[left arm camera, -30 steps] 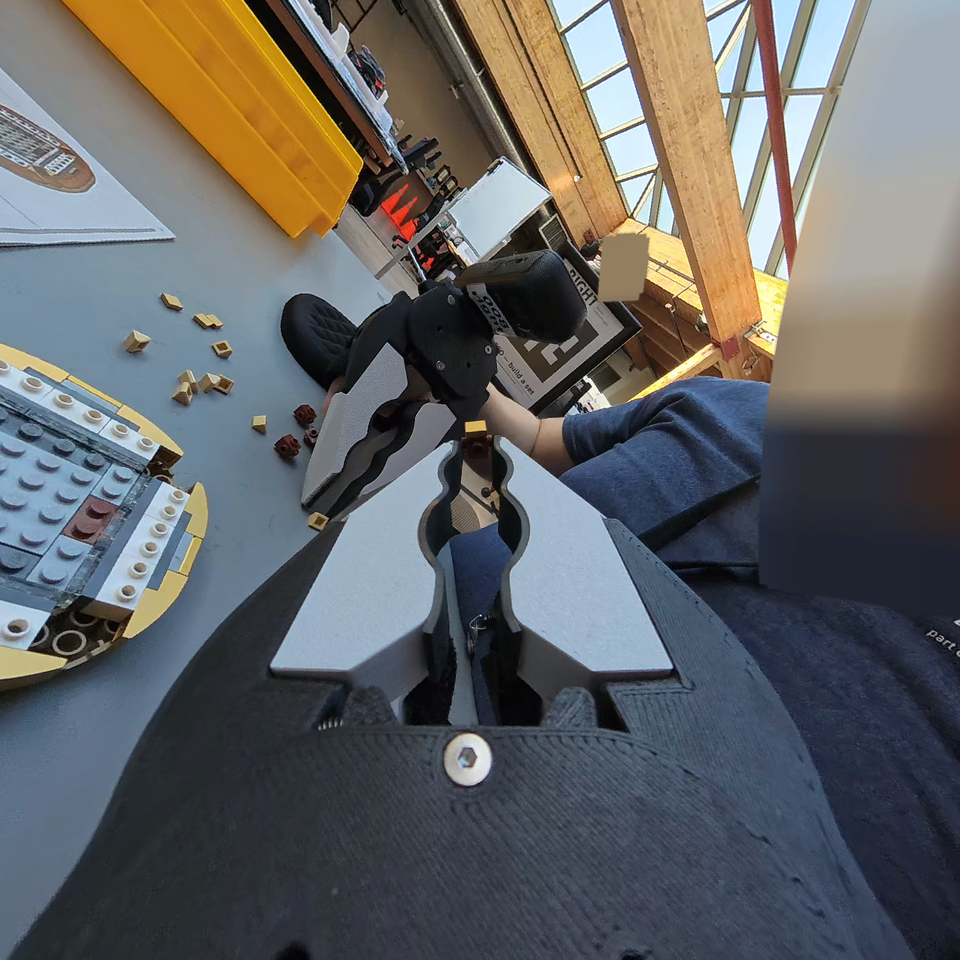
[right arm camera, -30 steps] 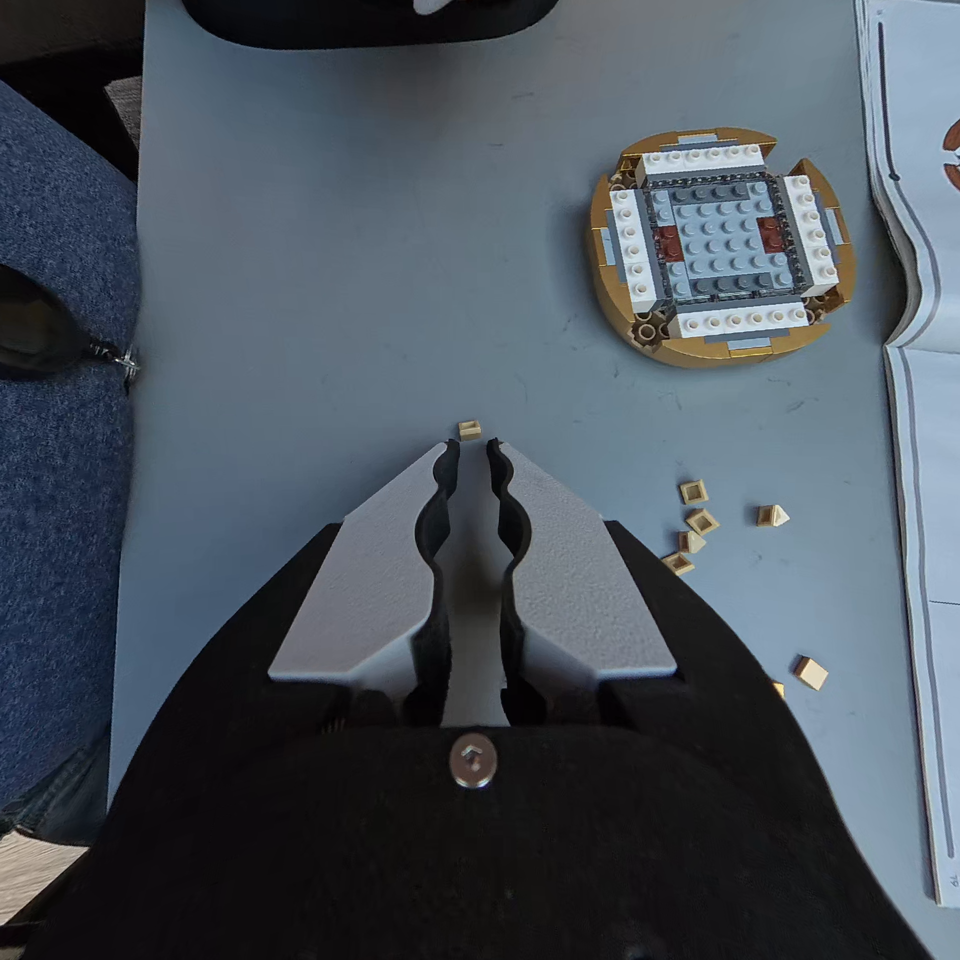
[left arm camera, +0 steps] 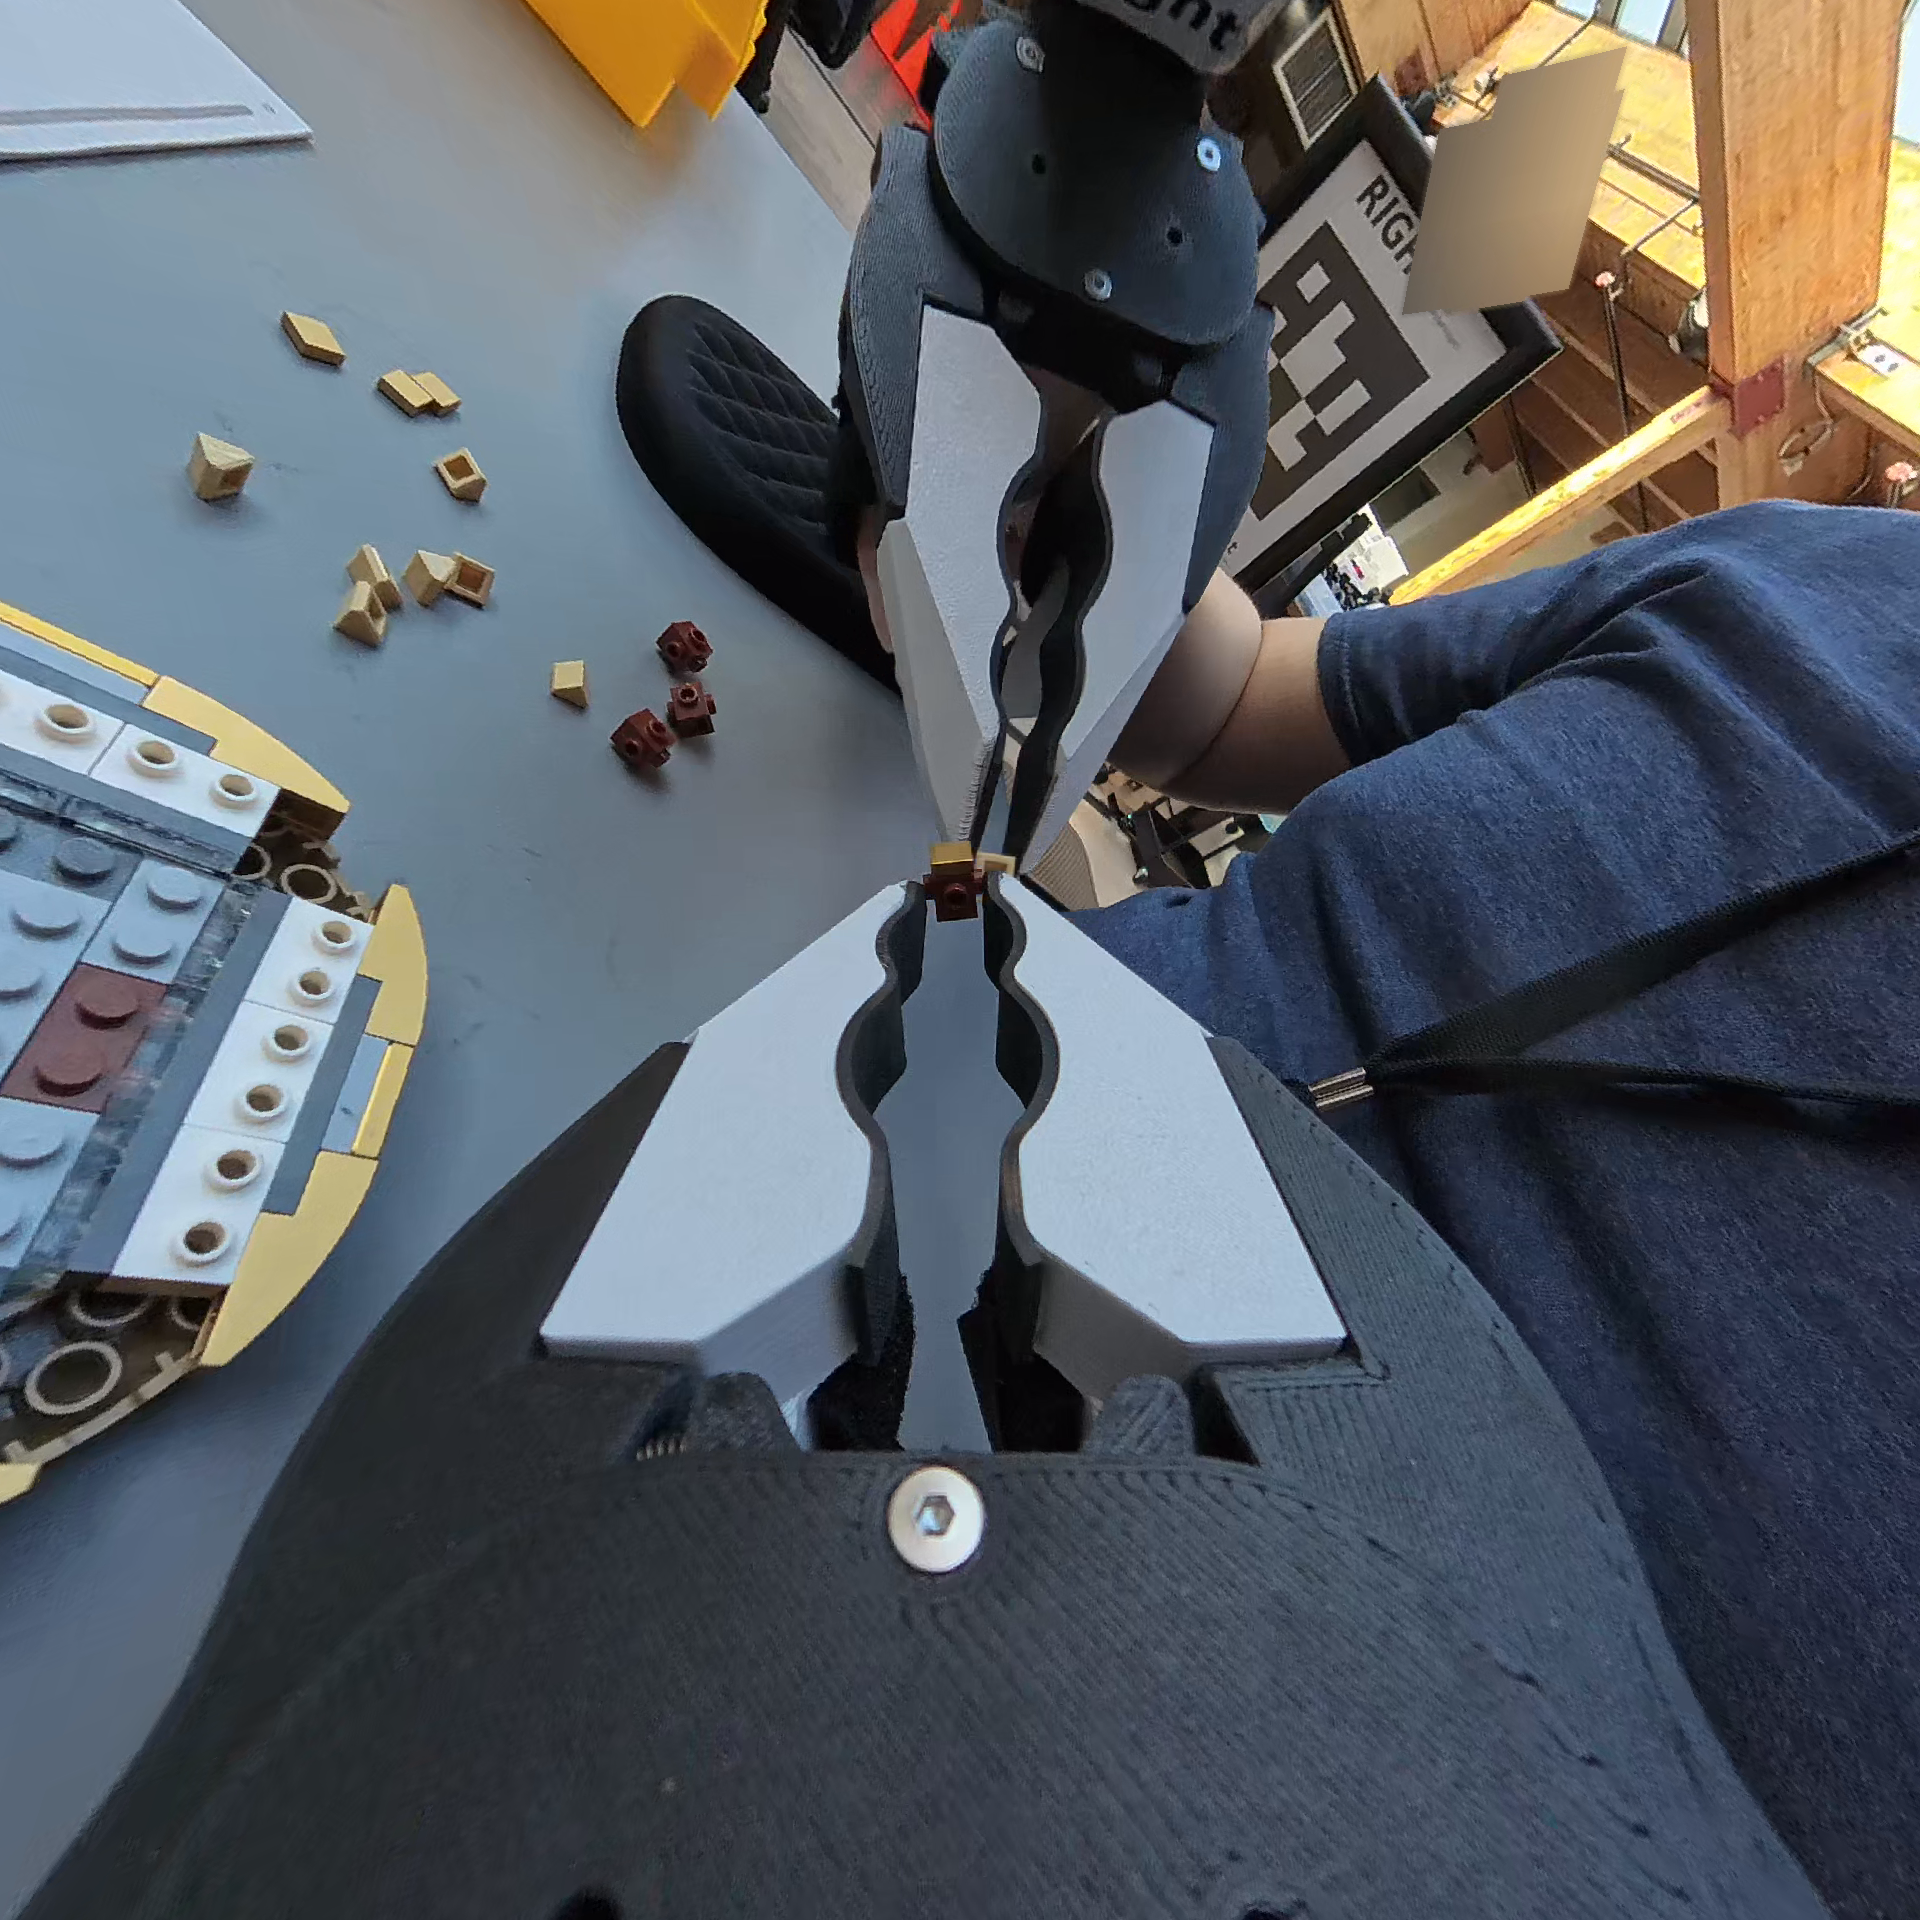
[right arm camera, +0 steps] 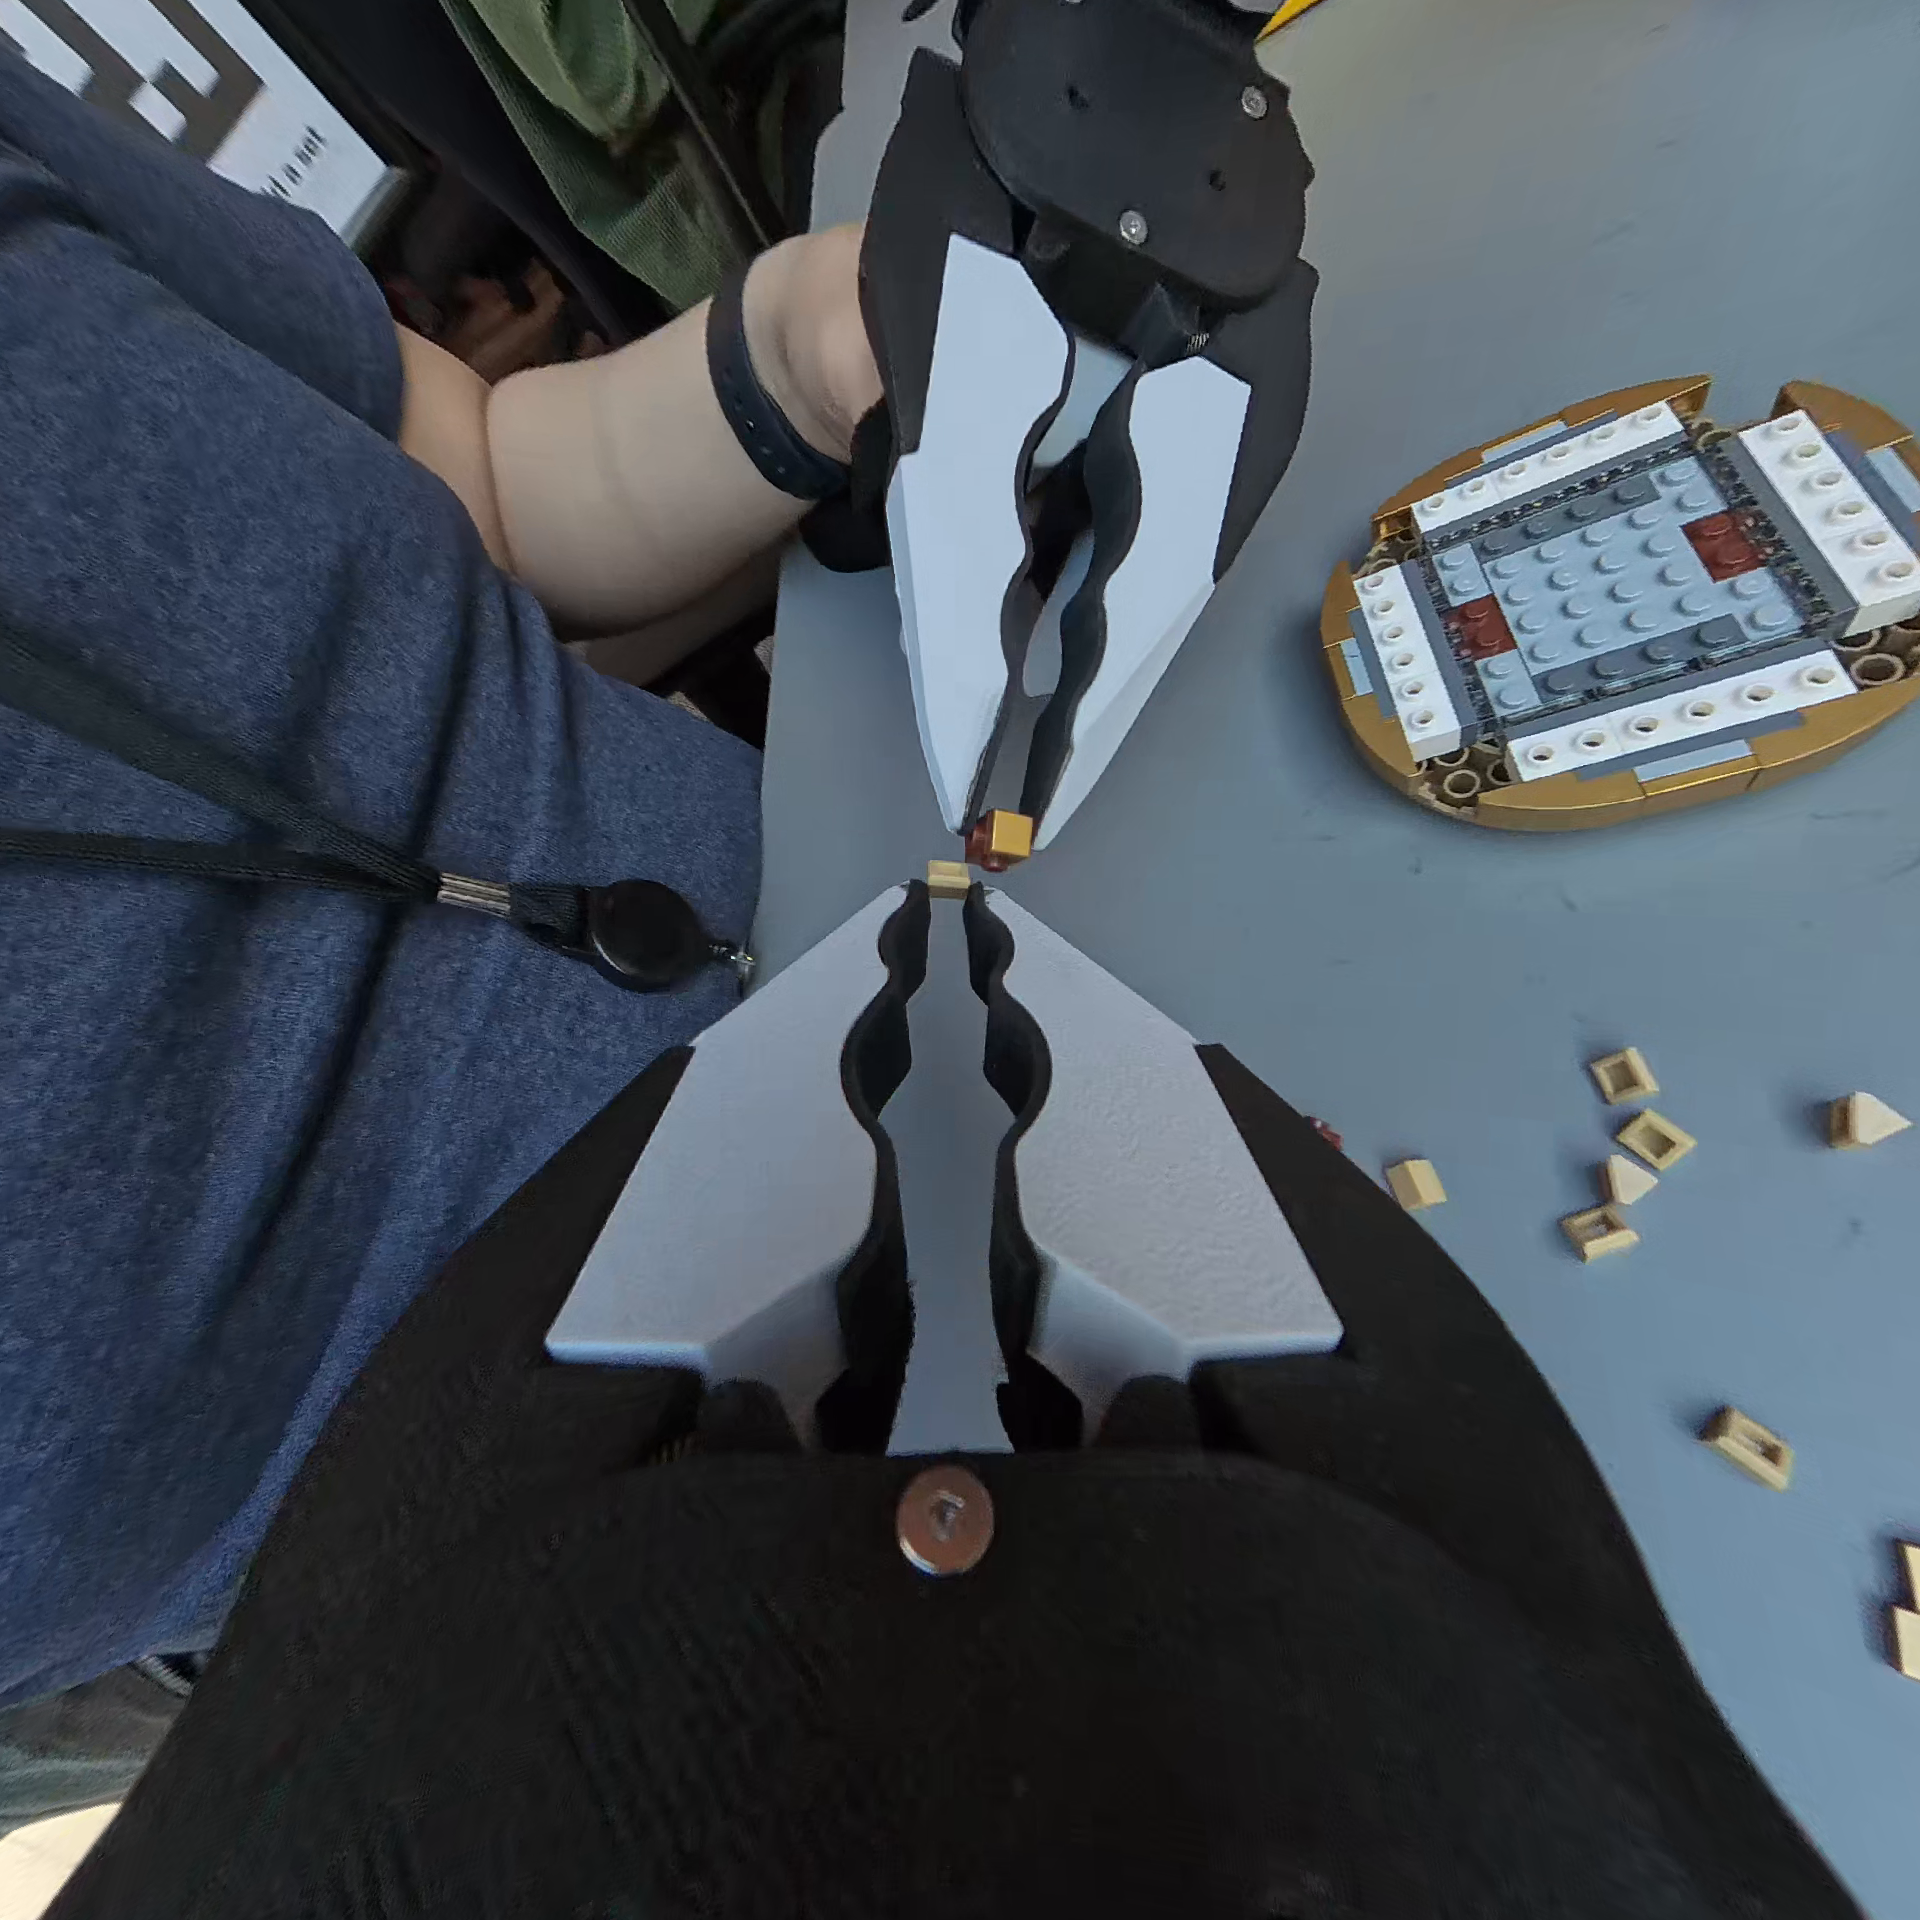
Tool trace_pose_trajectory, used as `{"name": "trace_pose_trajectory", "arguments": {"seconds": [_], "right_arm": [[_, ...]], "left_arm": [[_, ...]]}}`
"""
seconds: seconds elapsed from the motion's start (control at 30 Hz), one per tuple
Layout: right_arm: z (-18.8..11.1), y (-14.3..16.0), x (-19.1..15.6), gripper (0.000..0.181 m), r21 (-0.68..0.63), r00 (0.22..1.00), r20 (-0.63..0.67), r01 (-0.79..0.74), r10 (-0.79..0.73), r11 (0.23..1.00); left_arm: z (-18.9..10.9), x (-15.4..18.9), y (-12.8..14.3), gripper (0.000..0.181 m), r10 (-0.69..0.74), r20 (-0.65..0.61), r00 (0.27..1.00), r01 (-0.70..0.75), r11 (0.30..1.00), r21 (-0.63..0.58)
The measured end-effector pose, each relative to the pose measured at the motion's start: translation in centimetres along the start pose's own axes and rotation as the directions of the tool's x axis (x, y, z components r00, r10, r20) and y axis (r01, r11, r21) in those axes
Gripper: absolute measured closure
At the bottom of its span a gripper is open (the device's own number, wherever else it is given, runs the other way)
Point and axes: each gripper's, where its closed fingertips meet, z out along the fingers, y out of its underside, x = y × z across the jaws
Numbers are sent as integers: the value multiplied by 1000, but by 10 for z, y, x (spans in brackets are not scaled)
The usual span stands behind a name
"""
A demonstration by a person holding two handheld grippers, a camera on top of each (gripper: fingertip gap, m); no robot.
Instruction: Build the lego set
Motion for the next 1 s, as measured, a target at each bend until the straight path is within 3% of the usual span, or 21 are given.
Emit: {"name": "trace_pose_trajectory", "arguments": {"seconds": [0.3, 1.0], "right_arm": [[2, 16, 1, 175, -67, 996, 41, -79, 81, 995], [-2, 8, -1, 176, 13, 972, 165, -169, 165, 985]], "left_arm": [[7, 3, 5, 172, -32, -36, 999, 31, 999, -24], [11, 7, 9, 173, -92, -87, 992, 89, 995, -43]]}}
